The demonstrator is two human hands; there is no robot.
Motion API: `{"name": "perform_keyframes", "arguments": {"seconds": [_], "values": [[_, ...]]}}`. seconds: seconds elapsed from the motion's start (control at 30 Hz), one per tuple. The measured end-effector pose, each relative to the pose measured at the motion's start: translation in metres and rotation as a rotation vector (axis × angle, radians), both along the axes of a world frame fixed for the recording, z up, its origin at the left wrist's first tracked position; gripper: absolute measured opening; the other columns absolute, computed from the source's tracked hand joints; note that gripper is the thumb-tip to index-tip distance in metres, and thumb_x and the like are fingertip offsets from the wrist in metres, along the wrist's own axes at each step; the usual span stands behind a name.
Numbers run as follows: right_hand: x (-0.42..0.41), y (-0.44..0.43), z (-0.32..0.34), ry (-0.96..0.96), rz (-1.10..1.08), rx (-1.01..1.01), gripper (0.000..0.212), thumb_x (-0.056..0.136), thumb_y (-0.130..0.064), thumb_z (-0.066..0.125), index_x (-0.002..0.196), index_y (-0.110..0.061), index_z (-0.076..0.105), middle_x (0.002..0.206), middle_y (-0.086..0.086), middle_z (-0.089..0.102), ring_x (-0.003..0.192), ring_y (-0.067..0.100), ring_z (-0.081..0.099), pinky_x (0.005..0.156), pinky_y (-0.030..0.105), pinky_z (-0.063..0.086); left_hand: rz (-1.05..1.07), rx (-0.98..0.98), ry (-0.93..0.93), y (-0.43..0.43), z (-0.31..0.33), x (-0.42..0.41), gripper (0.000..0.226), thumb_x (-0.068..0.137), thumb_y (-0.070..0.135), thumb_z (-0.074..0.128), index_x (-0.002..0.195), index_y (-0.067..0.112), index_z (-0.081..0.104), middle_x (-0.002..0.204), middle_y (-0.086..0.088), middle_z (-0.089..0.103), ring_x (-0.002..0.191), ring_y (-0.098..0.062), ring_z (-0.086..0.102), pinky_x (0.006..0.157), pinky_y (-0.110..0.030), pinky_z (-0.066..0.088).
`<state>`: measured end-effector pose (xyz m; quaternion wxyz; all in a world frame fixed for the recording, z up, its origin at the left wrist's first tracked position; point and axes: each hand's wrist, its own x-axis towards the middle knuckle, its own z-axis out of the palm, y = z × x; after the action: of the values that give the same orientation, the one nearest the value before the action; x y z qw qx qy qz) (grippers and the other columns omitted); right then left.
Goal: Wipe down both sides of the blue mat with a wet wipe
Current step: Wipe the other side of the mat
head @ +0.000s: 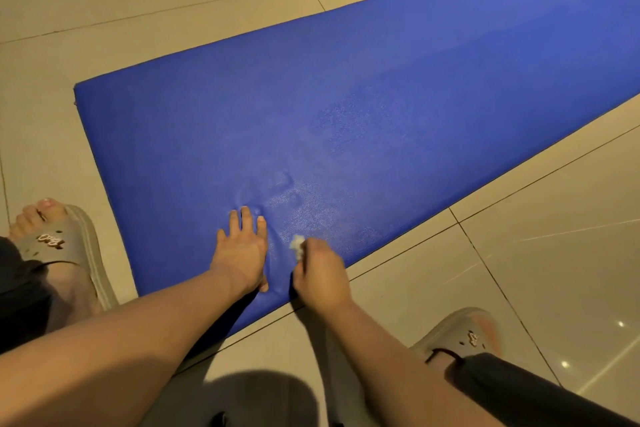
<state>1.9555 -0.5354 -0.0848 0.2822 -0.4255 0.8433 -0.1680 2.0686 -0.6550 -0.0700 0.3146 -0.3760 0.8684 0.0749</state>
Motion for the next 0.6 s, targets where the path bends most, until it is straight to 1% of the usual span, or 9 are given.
{"name": "perform_keyframes", "arguments": {"seconds": [0.03, 0.1, 0.13, 0.2, 0.3, 0.4, 0.43, 0.5, 0.6], "values": [[0.005, 0.0, 0.0, 0.022, 0.101, 0.046, 0.015, 0.094, -0.015, 0.054, 0.108, -0.01, 0.055, 0.11, 0.013, 0.06, 0.093, 0.037, 0.062, 0.079, 0.044, 0.047, 0.0, 0.001, -0.004, 0.0, 0.001, 0.0, 0.135, 0.068, 0.061, 0.082, 0.159, 0.006, -0.002, 0.163, -0.026, -0.007, 0.151, -0.047, 0.0, 0.116, -0.054, 0.028], [-0.008, -0.001, 0.0, 0.073, 0.171, 0.08, 0.017, 0.094, -0.011, 0.055, 0.11, -0.009, 0.054, 0.112, 0.014, 0.058, 0.093, 0.037, 0.062, 0.077, 0.044, 0.047, 0.003, 0.006, -0.005, 0.0, 0.001, 0.0, 0.136, 0.068, 0.061, 0.083, 0.159, 0.006, -0.003, 0.164, -0.026, -0.008, 0.151, -0.047, -0.001, 0.117, -0.054, 0.027], [-0.022, -0.002, -0.001, 0.096, 0.144, 0.081, 0.017, 0.092, -0.009, 0.056, 0.109, -0.009, 0.056, 0.111, 0.014, 0.058, 0.093, 0.037, 0.062, 0.076, 0.043, 0.047, 0.008, 0.008, -0.004, 0.0, 0.0, 0.0, 0.137, 0.067, 0.061, 0.083, 0.159, 0.006, -0.003, 0.163, -0.026, -0.009, 0.151, -0.047, -0.001, 0.117, -0.054, 0.027], [-0.062, -0.004, -0.004, 0.159, 0.002, 0.076, 0.014, 0.091, -0.008, 0.057, 0.105, -0.008, 0.059, 0.109, 0.015, 0.059, 0.092, 0.039, 0.062, 0.074, 0.041, 0.046, 0.012, 0.008, 0.001, 0.001, 0.0, 0.001, 0.139, 0.065, 0.061, 0.084, 0.159, 0.006, -0.002, 0.163, -0.026, -0.008, 0.151, -0.047, -0.001, 0.117, -0.054, 0.027], [-0.124, 0.0, -0.002, 0.251, -0.221, 0.093, 0.017, 0.094, -0.016, 0.06, 0.109, -0.008, 0.063, 0.11, 0.016, 0.058, 0.089, 0.04, 0.063, 0.076, 0.042, 0.049, 0.008, 0.005, 0.01, 0.001, 0.0, 0.003, 0.141, 0.062, 0.064, 0.085, 0.159, 0.007, -0.001, 0.163, -0.026, -0.007, 0.151, -0.045, 0.0, 0.117, -0.053, 0.028], [-0.138, -0.002, -0.001, 0.282, -0.272, 0.113, 0.02, 0.096, -0.019, 0.061, 0.112, -0.007, 0.064, 0.11, 0.014, 0.057, 0.088, 0.036, 0.064, 0.078, 0.042, 0.052, 0.005, 0.005, 0.021, 0.001, 0.0, 0.005, 0.139, 0.063, 0.065, 0.084, 0.159, 0.009, -0.001, 0.163, -0.025, -0.008, 0.151, -0.044, 0.0, 0.117, -0.053, 0.027], [-0.128, -0.005, 0.0, 0.276, -0.258, 0.093, 0.018, 0.096, -0.019, 0.06, 0.109, -0.007, 0.064, 0.108, 0.015, 0.058, 0.089, 0.037, 0.063, 0.077, 0.041, 0.051, 0.006, 0.003, 0.023, 0.001, 0.0, 0.005, 0.139, 0.064, 0.064, 0.083, 0.159, 0.009, 0.0, 0.163, -0.025, -0.008, 0.151, -0.043, 0.001, 0.117, -0.053, 0.027], [-0.097, -0.011, -0.002, 0.252, -0.156, 0.062, 0.015, 0.097, -0.021, 0.056, 0.103, -0.009, 0.062, 0.107, 0.014, 0.06, 0.09, 0.037, 0.062, 0.074, 0.04, 0.048, 0.009, 0.001, 0.024, 0.0, 0.0, 0.005, 0.138, 0.063, 0.064, 0.084, 0.159, 0.009, 0.0, 0.163, -0.025, -0.008, 0.151, -0.043, 0.001, 0.116, -0.053, 0.027], [-0.048, -0.017, -0.004, 0.219, 0.088, 0.074, 0.016, 0.099, -0.024, 0.053, 0.107, -0.012, 0.059, 0.111, 0.011, 0.059, 0.091, 0.035, 0.064, 0.073, 0.04, 0.048, 0.019, 0.015, 0.021, -0.001, 0.0, 0.004, 0.139, 0.064, 0.063, 0.084, 0.159, 0.009, -0.001, 0.164, -0.025, -0.009, 0.152, -0.044, -0.001, 0.117, -0.053, 0.026]]}}
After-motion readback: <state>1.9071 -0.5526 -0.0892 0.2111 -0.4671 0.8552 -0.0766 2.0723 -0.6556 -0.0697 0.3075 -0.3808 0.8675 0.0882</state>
